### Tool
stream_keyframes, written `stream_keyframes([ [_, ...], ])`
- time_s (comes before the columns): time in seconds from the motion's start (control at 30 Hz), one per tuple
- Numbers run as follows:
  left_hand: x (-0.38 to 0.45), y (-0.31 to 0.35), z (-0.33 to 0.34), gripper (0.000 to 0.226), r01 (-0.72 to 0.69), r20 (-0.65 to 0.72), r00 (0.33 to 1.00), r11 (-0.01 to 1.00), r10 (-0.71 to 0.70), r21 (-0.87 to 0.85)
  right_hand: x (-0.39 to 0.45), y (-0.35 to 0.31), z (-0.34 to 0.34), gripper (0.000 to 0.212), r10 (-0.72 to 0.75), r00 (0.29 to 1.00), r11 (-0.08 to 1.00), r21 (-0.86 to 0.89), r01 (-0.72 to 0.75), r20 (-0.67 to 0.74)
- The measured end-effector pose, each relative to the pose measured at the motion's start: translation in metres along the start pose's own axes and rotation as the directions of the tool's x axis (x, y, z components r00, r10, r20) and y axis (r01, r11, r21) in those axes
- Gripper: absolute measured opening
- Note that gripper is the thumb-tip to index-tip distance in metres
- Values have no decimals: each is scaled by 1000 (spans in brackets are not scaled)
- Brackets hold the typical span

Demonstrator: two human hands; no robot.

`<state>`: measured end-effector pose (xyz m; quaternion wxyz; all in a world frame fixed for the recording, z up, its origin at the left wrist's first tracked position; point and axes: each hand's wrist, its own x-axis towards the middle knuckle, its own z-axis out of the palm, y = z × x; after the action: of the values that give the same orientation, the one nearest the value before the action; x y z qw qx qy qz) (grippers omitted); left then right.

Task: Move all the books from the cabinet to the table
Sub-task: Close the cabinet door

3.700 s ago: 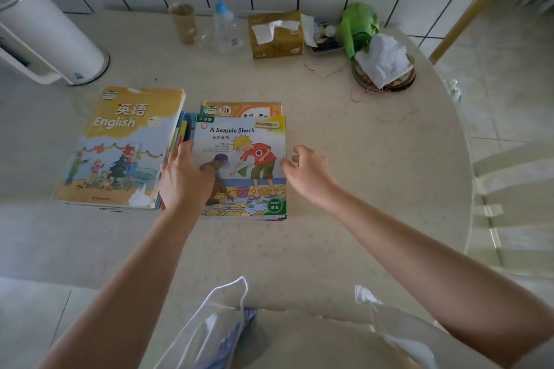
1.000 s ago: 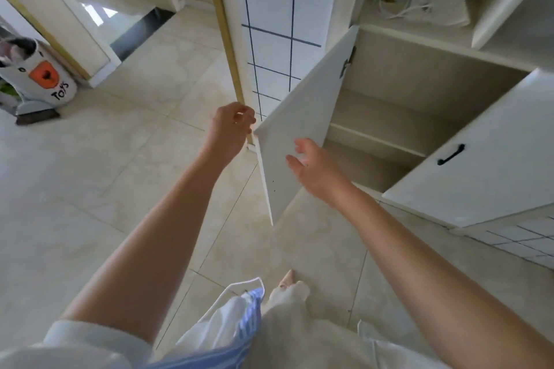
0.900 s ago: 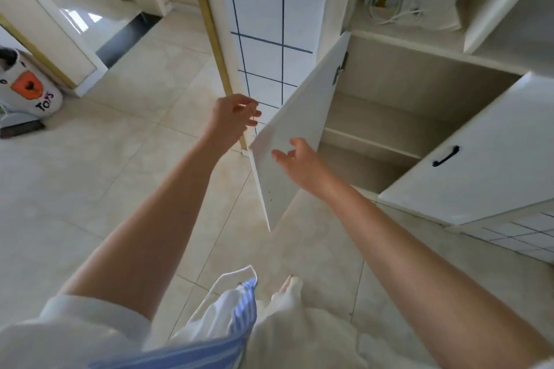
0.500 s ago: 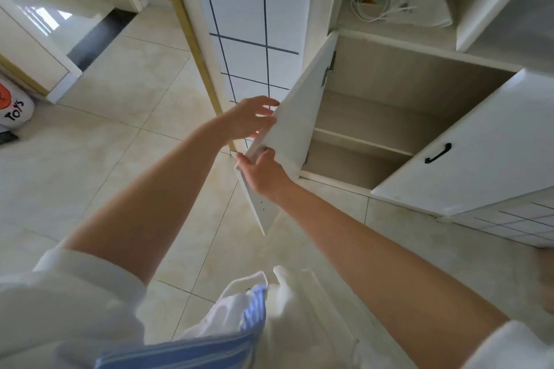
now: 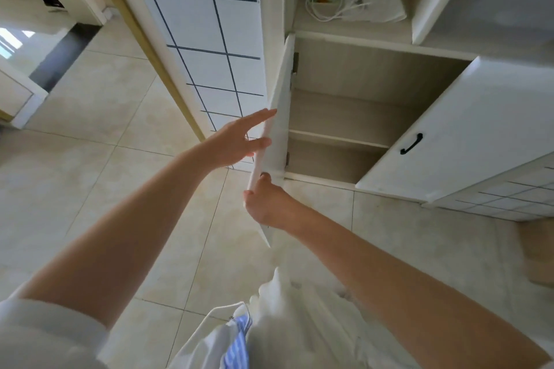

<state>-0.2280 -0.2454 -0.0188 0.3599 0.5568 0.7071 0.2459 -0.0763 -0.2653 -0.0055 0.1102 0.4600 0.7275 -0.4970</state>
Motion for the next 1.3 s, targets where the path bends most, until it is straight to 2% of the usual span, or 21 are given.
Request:
stream_keyframes([
  [0.1,10,13,21,58,-81,38,996,996,80,24,-14,25,-30,45,-20,997,996,-86,27,80],
  [0.2,22,31,44,56,-88,-3,996,984,89,158,-26,56,-63,45,3,989,999,-41,4,148],
  [0.27,33,47,61,55,-140,-53,986,958,158,252,-29,82,-88,45,-16,990,999,-46,23,142],
  [0.33,45,59,76,51,-186,-101,968,924,231,334,-31,103,-110,44,-36,994,999,-33,39,104],
  [0.5,86,97,127,46,-124,-189,961,924,203,361,-40,165,-173,39,-175,983,972,-170,163,-58],
  [0.6,110,116,146,52,-61,-238,956,909,172,413,-36,192,-202,52,-264,946,914,-361,183,-190],
  [0.67,129,132,159,55,-35,-256,950,874,180,485,-29,211,-228,59,-298,924,896,-405,184,-240],
  [0.8,166,153,167,59,-29,-268,936,808,228,589,-8,237,-278,62,-422,860,803,-559,207,-288],
  [0.97,207,163,167,59,-31,-241,934,732,264,680,24,259,-315,61,-529,762,730,-658,185,-372],
  [1.0,212,162,168,57,-44,-252,922,726,294,686,29,264,-320,60,-586,714,687,-702,187,-383],
  [1.07,224,161,170,49,-85,-284,877,707,387,702,39,266,-333,48,-711,574,596,-781,185,-407],
  [1.13,238,159,172,44,-117,-313,829,690,464,714,53,268,-344,43,-783,498,515,-838,181,-374],
  [1.3,264,153,175,37,-166,-387,738,704,553,690,90,273,-361,45,-794,529,422,-897,130,-298],
])
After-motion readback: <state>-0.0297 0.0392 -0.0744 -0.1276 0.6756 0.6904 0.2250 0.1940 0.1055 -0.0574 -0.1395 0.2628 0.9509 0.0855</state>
